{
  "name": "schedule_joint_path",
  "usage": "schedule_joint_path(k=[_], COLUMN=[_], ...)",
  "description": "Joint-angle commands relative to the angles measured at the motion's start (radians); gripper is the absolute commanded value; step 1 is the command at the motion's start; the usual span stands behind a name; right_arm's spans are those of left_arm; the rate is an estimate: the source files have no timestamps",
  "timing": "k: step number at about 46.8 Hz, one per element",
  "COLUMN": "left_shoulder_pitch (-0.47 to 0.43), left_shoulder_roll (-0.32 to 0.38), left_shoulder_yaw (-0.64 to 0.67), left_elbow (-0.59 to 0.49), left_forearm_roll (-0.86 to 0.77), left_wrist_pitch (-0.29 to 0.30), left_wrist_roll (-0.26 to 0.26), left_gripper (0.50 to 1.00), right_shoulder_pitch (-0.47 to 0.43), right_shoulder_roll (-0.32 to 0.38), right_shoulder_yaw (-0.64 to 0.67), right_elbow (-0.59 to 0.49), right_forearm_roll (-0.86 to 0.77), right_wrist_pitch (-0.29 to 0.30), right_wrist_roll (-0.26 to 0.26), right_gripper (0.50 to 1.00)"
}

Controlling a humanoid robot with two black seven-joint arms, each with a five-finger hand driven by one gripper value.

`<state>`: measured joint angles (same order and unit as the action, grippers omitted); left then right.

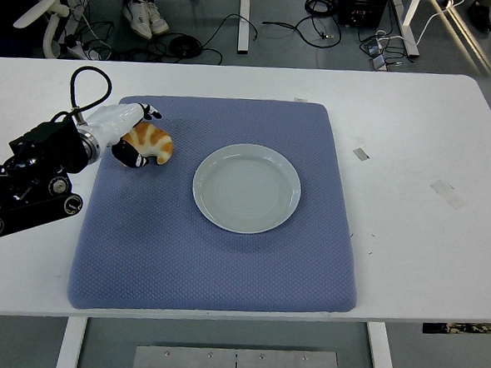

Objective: Place the bread on the plate

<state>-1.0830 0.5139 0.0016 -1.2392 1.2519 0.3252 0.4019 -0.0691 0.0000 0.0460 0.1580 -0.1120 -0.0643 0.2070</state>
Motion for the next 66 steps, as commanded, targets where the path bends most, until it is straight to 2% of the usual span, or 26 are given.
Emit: schedule_joint_path(k=[1, 10, 21, 26, 33, 43, 51, 66], left_shoulder_pitch=[0.0, 0.0, -0.001, -0.003, -0.005, -0.008, -0.009, -0.041], left_shoulder_roll=[0.0, 0.0, 0.005, 0.008, 0.012, 0.018, 0.025, 0.034], left_shoulder_yaw=[0.0, 0.0, -0.003, -0.003, -0.009, -0.014, -0.017, -0.026], left_elbow=[0.001, 0.014, 0.026, 0.027, 0.027, 0.027, 0.027, 0.012], left_forearm_roll=[-0.002, -0.023, -0.068, -0.077, -0.095, -0.141, -0.143, -0.155], left_wrist_pitch=[-0.012, -0.02, -0.037, -0.043, -0.044, -0.044, -0.044, -0.044], left_wrist_roll=[0.0, -0.008, -0.021, -0.026, -0.032, -0.038, -0.038, -0.04], left_gripper=[0.805, 0.793, 0.708, 0.648, 0.593, 0.587, 0.542, 0.543], right_shoulder_pitch=[0.0, 0.0, 0.0, 0.0, 0.0, 0.0, 0.0, 0.0], right_shoulder_roll=[0.0, 0.0, 0.0, 0.0, 0.0, 0.0, 0.0, 0.0], right_shoulder_yaw=[0.0, 0.0, 0.0, 0.0, 0.0, 0.0, 0.0, 0.0], right_elbow=[0.0, 0.0, 0.0, 0.0, 0.0, 0.0, 0.0, 0.0], right_forearm_roll=[0.0, 0.0, 0.0, 0.0, 0.0, 0.0, 0.0, 0.0], right_wrist_pitch=[0.0, 0.0, 0.0, 0.0, 0.0, 0.0, 0.0, 0.0], right_wrist_roll=[0.0, 0.0, 0.0, 0.0, 0.0, 0.0, 0.0, 0.0], right_gripper=[1.0, 1.0, 1.0, 1.0, 1.0, 1.0, 1.0, 1.0])
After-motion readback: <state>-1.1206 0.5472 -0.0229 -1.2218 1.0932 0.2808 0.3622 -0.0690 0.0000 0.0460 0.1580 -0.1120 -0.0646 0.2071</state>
